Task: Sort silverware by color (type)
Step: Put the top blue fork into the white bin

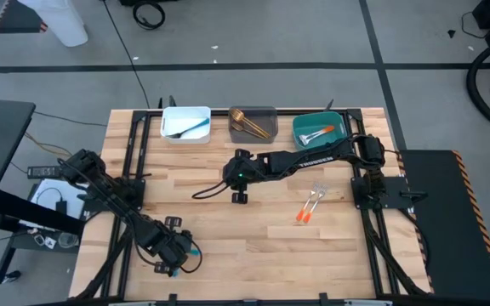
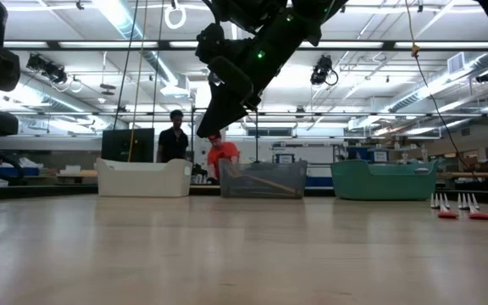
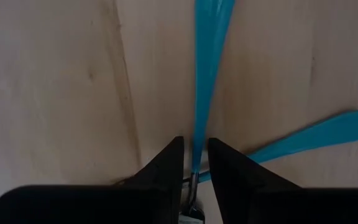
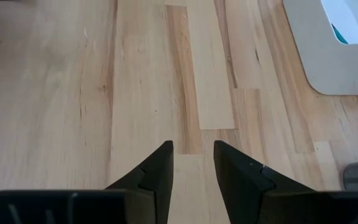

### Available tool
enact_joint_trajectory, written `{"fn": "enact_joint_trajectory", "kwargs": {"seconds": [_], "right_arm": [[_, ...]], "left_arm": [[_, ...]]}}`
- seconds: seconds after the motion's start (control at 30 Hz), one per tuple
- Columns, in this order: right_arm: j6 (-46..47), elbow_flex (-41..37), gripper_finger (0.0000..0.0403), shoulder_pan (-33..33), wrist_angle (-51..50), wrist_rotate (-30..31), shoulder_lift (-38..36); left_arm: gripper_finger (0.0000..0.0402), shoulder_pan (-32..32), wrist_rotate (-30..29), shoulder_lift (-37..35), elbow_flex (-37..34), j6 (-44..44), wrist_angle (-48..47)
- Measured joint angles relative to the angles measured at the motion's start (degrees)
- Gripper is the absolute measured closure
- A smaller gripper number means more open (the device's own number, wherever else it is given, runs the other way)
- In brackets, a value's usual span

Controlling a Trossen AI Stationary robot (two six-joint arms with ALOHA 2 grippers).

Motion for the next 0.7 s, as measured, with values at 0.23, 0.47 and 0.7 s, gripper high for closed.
{"fn": "enact_joint_trajectory", "kwargs": {"seconds": [0.23, 0.47, 0.7], "right_arm": [[0.0, 0.0, 0.0277, 0.0, 0.0, 0.0, 0.0], [0.0, 0.0, 0.0277, 0.0, 0.0, 0.0, 0.0], [0.0, 0.0, 0.0277, 0.0, 0.0, 0.0, 0.0]], "left_arm": [[0.0352, 0.0, 0.1, -0.1, -0.6, 0.1, -0.1], [0.0387, 0.0, -0.9, -0.1, -0.7, 3.5, -0.2], [0.0386, -0.1, -2.0, -0.1, -0.7, 5.9, -0.5]]}}
